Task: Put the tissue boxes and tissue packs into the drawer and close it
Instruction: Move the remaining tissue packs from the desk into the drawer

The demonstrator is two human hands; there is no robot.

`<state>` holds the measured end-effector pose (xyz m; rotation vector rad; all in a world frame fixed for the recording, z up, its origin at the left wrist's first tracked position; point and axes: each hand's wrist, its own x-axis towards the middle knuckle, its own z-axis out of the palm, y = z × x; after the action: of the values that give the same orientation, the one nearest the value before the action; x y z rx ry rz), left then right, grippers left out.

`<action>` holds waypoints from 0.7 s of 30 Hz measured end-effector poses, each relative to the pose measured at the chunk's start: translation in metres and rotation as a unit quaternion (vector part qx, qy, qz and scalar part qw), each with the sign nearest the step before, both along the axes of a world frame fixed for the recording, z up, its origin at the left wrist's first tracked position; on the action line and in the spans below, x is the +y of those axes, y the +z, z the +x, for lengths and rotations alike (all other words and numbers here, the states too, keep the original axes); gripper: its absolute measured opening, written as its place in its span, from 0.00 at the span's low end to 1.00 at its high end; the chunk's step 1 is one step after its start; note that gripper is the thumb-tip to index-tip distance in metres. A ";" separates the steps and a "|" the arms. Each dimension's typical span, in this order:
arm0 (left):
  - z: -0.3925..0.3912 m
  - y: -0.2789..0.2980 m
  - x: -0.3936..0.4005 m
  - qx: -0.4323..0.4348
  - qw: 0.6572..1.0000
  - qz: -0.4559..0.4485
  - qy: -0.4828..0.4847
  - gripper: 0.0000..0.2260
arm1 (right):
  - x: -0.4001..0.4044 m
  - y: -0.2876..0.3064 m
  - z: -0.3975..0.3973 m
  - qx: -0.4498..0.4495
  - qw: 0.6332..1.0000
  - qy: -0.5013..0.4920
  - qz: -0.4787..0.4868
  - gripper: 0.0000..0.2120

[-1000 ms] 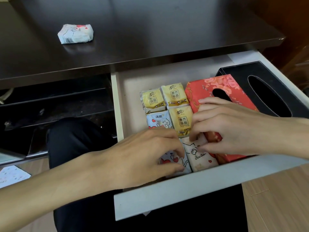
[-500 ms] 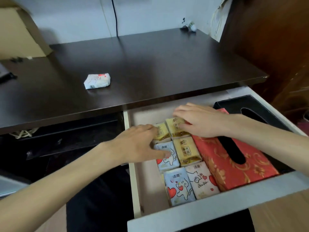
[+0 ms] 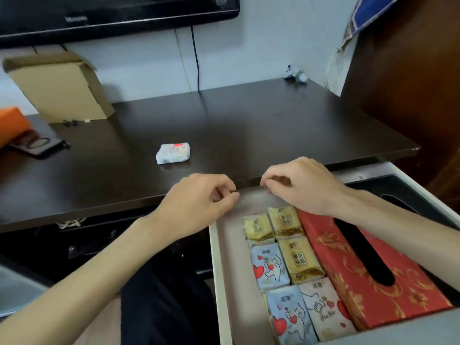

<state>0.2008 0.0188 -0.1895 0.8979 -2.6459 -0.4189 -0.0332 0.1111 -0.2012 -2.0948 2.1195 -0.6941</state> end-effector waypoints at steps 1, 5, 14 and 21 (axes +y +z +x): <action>0.006 0.010 -0.013 0.021 0.999 -0.004 0.033 0.11 | -0.010 0.005 0.004 -0.018 1.000 -0.003 -0.022 0.09; 0.027 0.031 -0.080 0.030 0.984 -0.059 0.164 0.09 | -0.062 0.015 0.024 -0.061 0.997 0.007 -0.044 0.09; 0.028 0.008 -0.143 -0.063 0.977 0.067 0.194 0.25 | -0.154 0.012 0.062 -0.113 0.991 0.026 0.059 0.18; 0.020 -0.009 -0.108 -0.022 0.991 0.035 0.124 0.18 | -0.158 0.009 0.054 -0.048 0.996 0.024 0.069 0.13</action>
<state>0.2212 -0.0888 -0.1984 1.2538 -2.5274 -0.4359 0.0210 -0.0473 -0.1925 -1.9909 1.9999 -0.6117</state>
